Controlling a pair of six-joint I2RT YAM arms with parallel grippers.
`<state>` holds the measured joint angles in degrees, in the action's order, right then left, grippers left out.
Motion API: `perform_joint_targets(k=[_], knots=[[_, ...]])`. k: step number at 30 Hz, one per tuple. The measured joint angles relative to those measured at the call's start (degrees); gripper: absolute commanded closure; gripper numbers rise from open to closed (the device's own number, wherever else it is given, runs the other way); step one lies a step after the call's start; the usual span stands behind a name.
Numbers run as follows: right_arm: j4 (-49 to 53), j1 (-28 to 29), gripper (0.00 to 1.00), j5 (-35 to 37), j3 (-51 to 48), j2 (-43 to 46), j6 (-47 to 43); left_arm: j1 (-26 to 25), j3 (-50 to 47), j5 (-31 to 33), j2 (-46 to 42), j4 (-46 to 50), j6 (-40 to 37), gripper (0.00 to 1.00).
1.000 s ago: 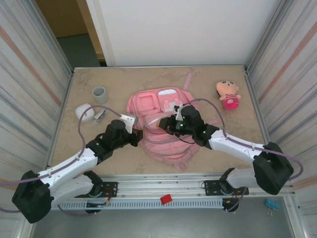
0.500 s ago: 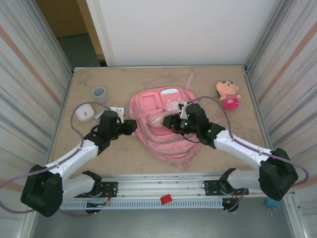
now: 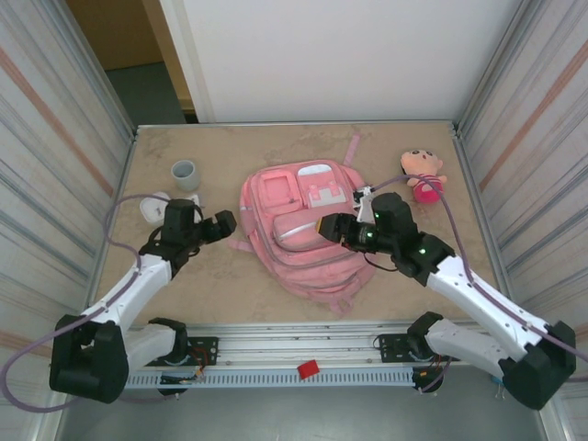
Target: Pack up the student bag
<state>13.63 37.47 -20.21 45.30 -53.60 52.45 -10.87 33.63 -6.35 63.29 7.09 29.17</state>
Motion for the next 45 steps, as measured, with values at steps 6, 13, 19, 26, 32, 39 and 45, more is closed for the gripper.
perform_joint_targets(k=[6, 13, 19, 26, 32, 39, 45], knots=[[1.57, 0.00, 0.43, -2.23, 1.11, 1.86, -5.27, 5.25, 6.16, 1.79, 9.49, 2.12, -4.85, 0.02], [0.39, 2.23, 0.39, -3.85, 1.18, -1.33, -8.74, 7.15, 15.34, 3.30, 21.68, 4.74, -10.62, 0.01], [-0.35, 4.15, 0.38, -4.09, 1.22, -5.29, -10.99, 8.24, 25.16, 4.42, 32.39, 7.82, -14.01, 0.01], [-1.36, 4.15, 0.38, -4.09, 1.22, -6.08, -11.89, 8.31, 37.66, 6.32, 40.70, 15.13, -15.47, 0.01], [-1.57, 4.07, 0.38, -4.07, 1.22, -6.01, -12.68, 8.31, 40.61, 6.45, 45.31, 21.05, -16.17, 0.01], [-1.60, 3.65, 0.38, -4.02, 1.22, -4.90, -13.09, 8.41, 39.63, 4.81, 44.65, 21.88, -16.31, 0.01], [-1.66, 3.65, 0.37, -4.07, 1.20, -4.74, -13.14, 8.37, 33.14, 1.46, 39.41, 20.55, -14.84, 0.01]])
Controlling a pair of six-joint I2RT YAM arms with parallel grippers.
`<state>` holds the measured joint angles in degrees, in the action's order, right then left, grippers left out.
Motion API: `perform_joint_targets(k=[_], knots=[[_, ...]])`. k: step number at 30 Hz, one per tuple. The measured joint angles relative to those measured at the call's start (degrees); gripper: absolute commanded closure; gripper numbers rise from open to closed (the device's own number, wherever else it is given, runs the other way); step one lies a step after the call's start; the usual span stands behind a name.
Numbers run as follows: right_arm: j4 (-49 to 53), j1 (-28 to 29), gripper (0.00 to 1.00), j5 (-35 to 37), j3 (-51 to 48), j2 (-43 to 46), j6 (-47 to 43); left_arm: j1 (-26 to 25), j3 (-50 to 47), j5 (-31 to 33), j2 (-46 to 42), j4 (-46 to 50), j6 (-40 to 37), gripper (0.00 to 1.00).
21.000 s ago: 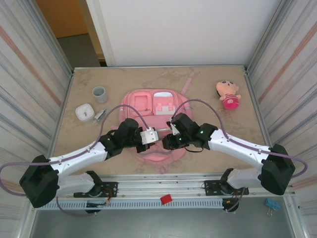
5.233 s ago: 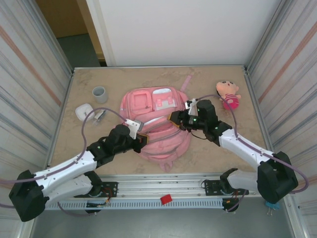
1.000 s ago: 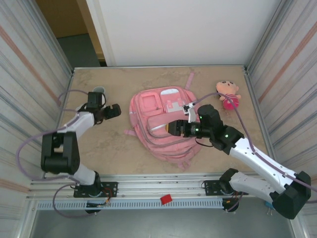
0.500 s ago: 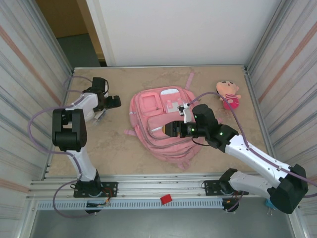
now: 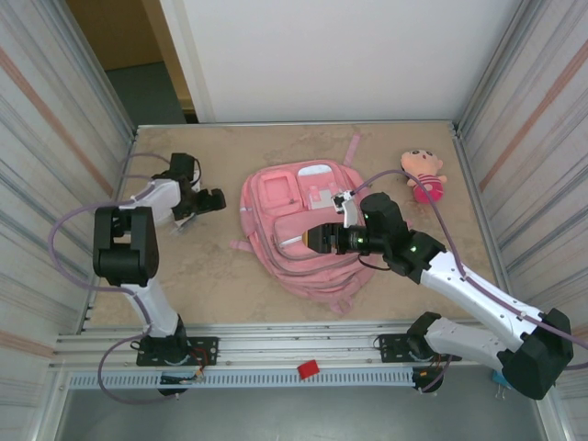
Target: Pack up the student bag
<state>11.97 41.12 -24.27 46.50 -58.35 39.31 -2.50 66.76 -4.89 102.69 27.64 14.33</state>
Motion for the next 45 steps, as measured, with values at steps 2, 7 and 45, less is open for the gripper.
perform_joint_targets(k=[2, 7, 45], knots=[[0.02, 0.00, 0.38, 0.00, 0.00, 0.00, 0.00, -0.76, -2.43, -0.68, -2.21, 0.44, 0.70, 0.01], [-0.26, 0.00, 0.38, -0.02, 0.00, 0.00, 0.00, -5.01, -7.26, -3.82, -7.61, 2.60, 3.34, 0.01], [-0.17, -1.40, 0.37, 0.20, -1.14, 1.46, -1.03, 1.64, -2.03, -0.87, -1.73, 14.62, -2.56, 0.01]])
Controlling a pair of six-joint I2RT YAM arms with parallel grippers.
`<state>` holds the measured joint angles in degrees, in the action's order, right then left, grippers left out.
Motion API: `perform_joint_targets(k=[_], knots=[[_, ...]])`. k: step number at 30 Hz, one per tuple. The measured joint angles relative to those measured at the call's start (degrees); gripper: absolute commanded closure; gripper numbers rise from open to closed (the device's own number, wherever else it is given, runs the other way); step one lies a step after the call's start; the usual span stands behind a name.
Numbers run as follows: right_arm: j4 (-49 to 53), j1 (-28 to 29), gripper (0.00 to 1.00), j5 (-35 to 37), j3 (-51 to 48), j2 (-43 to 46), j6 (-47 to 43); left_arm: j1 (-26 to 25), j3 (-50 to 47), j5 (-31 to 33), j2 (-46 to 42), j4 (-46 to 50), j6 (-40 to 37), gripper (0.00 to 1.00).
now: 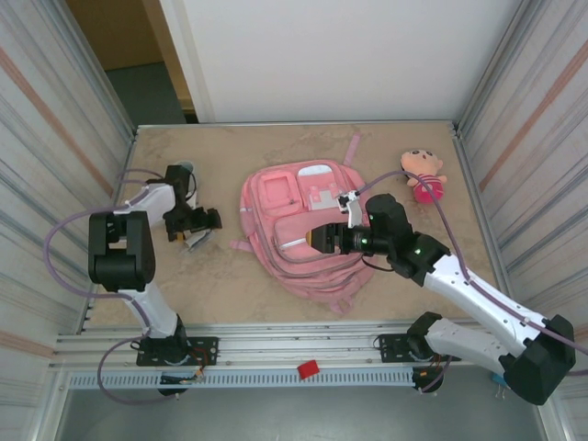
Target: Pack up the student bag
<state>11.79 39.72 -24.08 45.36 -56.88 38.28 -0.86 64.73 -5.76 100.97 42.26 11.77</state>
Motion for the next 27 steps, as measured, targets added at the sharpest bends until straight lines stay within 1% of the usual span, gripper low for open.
perform_joint_targets(k=[7, 11, 17, 22, 27], knots=[[0.00, 0.00, 0.37, -0.42, 0.00, -1.81, 0.00, -4.24, -1.07, 3.54, -0.68, 3.17, -0.50, 0.01], [0.02, 0.00, 0.37, -0.44, 0.00, -1.81, 0.00, -5.73, -1.40, 6.47, -0.68, 4.46, -0.63, 0.07], [0.02, 0.00, 0.37, -0.39, 0.00, -1.68, 0.00, -7.72, -0.52, 12.46, 0.44, 5.88, -0.55, 0.10], [0.07, 0.02, 0.37, -0.39, 0.00, -1.49, 0.00, -10.54, 3.45, 15.65, 3.74, 5.88, -0.59, 0.18], [0.26, 0.02, 0.37, -0.35, 0.00, -1.46, 0.00, -11.23, 5.73, 15.93, 6.43, 6.43, -0.85, 0.27]])
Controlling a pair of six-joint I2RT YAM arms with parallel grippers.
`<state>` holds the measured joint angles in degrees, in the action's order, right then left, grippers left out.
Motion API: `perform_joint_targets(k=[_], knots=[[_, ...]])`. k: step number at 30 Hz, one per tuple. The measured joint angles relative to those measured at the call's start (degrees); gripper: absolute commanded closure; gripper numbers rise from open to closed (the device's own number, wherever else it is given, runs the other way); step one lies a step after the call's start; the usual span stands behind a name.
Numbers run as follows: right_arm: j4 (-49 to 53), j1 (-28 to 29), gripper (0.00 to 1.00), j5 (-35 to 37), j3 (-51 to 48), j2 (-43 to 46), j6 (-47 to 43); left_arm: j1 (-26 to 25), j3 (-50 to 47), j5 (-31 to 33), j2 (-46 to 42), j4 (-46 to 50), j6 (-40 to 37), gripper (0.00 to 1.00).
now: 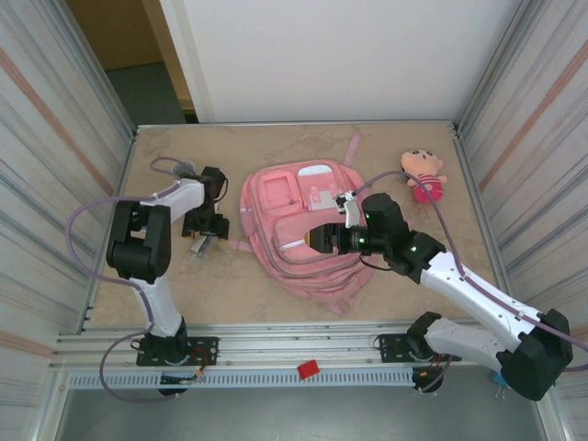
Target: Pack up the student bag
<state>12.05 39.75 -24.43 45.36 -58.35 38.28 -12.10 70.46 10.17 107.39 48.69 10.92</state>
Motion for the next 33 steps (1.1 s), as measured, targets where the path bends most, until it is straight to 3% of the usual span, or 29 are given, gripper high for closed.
perform_joint_targets(k=[6, 12, 17, 20, 22, 25, 33], knots=[[0.07, 0.00, 0.37, 0.39, 0.00, 0.00, 0.00, -0.42, 0.15, 0.04, 0.26, -0.28, -0.20, 0.47], [0.02, 0.04, 0.37, 0.37, 0.00, 0.11, 0.00, -0.42, -1.62, 1.75, -2.89, -1.20, -0.13, 0.54], [-0.09, 1.53, 0.37, 0.61, 0.00, 0.09, -0.50, -0.42, -4.98, -0.74, -10.56, -2.67, 0.52, 0.63], [-0.61, 2.32, 0.37, 0.61, 0.00, -0.20, -1.07, -0.52, -7.15, -3.32, -16.35, -3.76, 0.92, 0.59], [-1.09, 2.71, 0.37, 0.63, 0.00, -0.83, -1.16, -0.74, -8.00, -3.74, -18.84, -4.39, 1.16, 0.46], [-1.75, 3.41, 0.37, 0.85, 0.00, -2.29, -1.31, -0.59, -8.46, -3.30, -19.58, -4.59, 1.29, 0.36], [-2.71, 5.55, 0.37, 0.83, 0.48, -5.38, -1.36, 2.34, -8.46, -1.99, -11.34, -4.39, 1.31, 0.34]])
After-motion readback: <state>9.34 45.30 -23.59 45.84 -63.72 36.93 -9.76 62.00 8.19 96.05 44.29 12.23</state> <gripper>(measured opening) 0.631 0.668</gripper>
